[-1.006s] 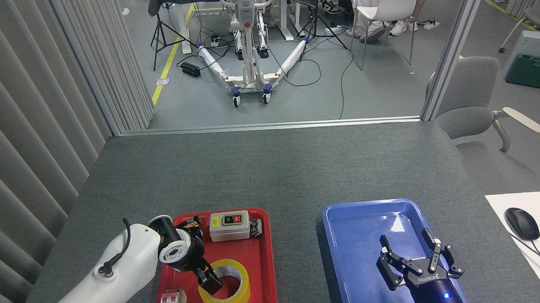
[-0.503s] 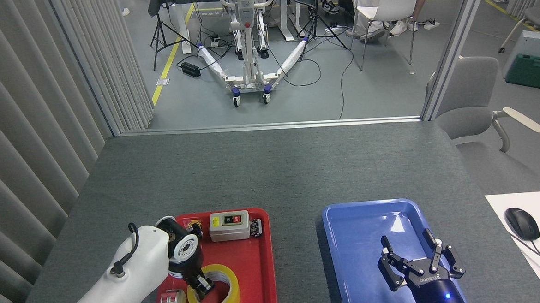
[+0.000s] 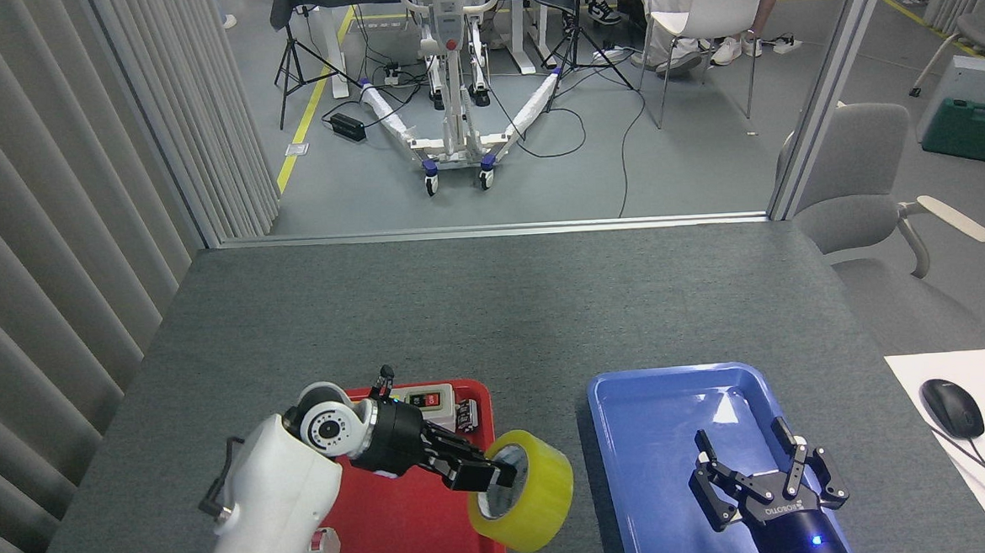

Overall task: Place and move tape with both arms
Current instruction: 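Lift the tape with the left gripper and carry it toward the blue tray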

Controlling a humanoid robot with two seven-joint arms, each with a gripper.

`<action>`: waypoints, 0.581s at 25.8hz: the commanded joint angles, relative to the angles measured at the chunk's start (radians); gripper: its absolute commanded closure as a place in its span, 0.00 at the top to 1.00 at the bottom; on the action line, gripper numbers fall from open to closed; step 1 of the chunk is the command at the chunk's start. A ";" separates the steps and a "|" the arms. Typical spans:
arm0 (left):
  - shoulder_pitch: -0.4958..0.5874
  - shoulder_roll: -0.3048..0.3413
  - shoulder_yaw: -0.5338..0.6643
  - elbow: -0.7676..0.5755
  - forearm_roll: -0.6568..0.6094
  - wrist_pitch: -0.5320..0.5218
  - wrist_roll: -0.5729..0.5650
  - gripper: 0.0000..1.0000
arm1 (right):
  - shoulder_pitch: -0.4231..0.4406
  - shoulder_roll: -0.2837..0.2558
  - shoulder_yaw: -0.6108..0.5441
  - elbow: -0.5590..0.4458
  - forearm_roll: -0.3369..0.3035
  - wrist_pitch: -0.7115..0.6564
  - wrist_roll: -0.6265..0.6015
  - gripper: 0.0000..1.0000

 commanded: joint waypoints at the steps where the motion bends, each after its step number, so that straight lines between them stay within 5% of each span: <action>1: 0.093 -0.119 0.134 0.057 0.197 -0.013 0.032 0.00 | 0.001 -0.003 0.000 0.000 0.002 -0.023 0.000 1.00; 9: 0.104 -0.158 0.160 0.107 0.254 -0.013 0.040 0.00 | 0.060 -0.136 -0.106 -0.008 -0.008 -0.671 -0.101 1.00; 15: 0.104 -0.156 0.168 0.107 0.256 -0.013 0.049 0.00 | 0.120 -0.177 -0.195 -0.031 -0.009 -0.671 -0.156 1.00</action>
